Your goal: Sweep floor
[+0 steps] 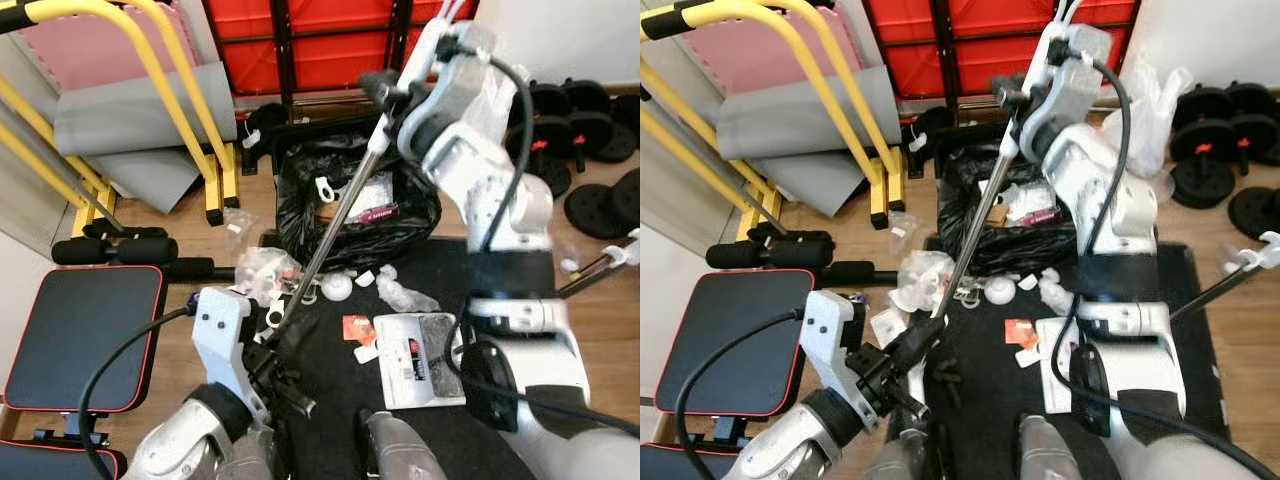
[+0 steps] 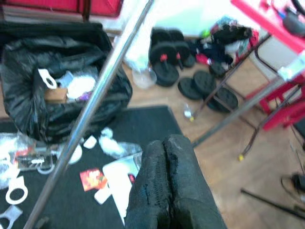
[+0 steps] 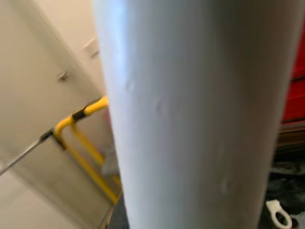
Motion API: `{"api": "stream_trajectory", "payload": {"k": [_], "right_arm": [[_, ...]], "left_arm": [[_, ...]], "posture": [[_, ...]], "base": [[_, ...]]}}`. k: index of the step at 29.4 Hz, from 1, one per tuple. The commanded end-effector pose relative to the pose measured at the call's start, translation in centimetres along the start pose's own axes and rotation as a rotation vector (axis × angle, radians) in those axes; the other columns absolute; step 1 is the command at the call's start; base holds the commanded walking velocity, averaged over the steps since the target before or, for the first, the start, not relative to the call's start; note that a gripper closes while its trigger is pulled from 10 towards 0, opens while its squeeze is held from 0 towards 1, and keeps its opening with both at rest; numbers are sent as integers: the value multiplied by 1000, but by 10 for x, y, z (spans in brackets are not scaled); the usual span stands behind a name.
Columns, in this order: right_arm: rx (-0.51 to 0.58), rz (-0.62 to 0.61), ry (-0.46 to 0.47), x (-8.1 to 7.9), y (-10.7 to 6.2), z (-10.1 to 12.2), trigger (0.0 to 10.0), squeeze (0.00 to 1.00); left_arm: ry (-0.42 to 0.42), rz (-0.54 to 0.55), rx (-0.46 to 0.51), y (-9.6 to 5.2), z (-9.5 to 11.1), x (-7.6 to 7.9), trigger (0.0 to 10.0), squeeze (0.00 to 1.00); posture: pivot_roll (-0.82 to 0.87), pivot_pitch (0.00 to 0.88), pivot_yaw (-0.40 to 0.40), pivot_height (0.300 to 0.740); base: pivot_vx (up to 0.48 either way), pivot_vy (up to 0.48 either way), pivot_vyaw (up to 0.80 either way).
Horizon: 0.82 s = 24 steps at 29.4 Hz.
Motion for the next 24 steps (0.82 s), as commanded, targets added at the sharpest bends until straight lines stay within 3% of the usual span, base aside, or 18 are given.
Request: {"api": "stream_trajectory", "payload": {"k": [1, 2, 5, 7, 9, 13, 16, 24], "right_arm": [[101, 89, -110, -22, -5, 20, 10000, 0], [101, 89, -110, -22, -5, 20, 10000, 0], [103, 99, -287, -31, -11, 18, 10000, 0], [120, 125, -314, -36, -15, 17, 10000, 0], [117, 218, -303, -50, -22, 10, 10000, 0], [90, 305, -302, -61, -31, -1, 10000, 0], [68, 337, -302, -63, -35, -9, 10000, 0], [44, 266, -318, -55, -37, -19, 10000, 0]], "left_arm": [[-12, 90, -14, -1, -5, -13, 10000, 0], [-12, 90, -14, -1, -5, -13, 10000, 0], [-20, 172, 16, 3, -2, -27, 10000, 0], [-23, 189, 25, 5, -1, -30, 10000, 0], [-27, 216, 31, 6, 0, -34, 10000, 0], [-18, 234, 38, 8, 0, -38, 10000, 0], [-12, 244, 42, 10, 1, -40, 10000, 0], [8, 289, 46, 11, 2, -51, 10000, 0]], "posture": [[-130, 166, -19, 740], [-130, 166, -19, 740], [-136, 149, -29, 740], [-141, 139, -35, 740], [-145, 133, -41, 740], [-148, 118, -50, 740], [-148, 113, -49, 740], [-147, 107, -35, 740]], "base": [[0, 0, 0], [0, 0, 0], [0, 0, 0], [0, 0, 0], [0, 0, 0], [0, 0, 0], [0, 0, 513], [166, 0, 0]]}}
Point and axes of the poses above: a point about 5 cm out from each wrist's last joint towards the gripper, its own y axis pointing out of the wrist towards the gripper, its own z axis along the axis of the wrist's last joint, x = y × z, the point moved 2 cm from there along y, pointing out of the wrist towards the gripper, and after that the axes turned 11 degrees about y, right-handed, at the moved point
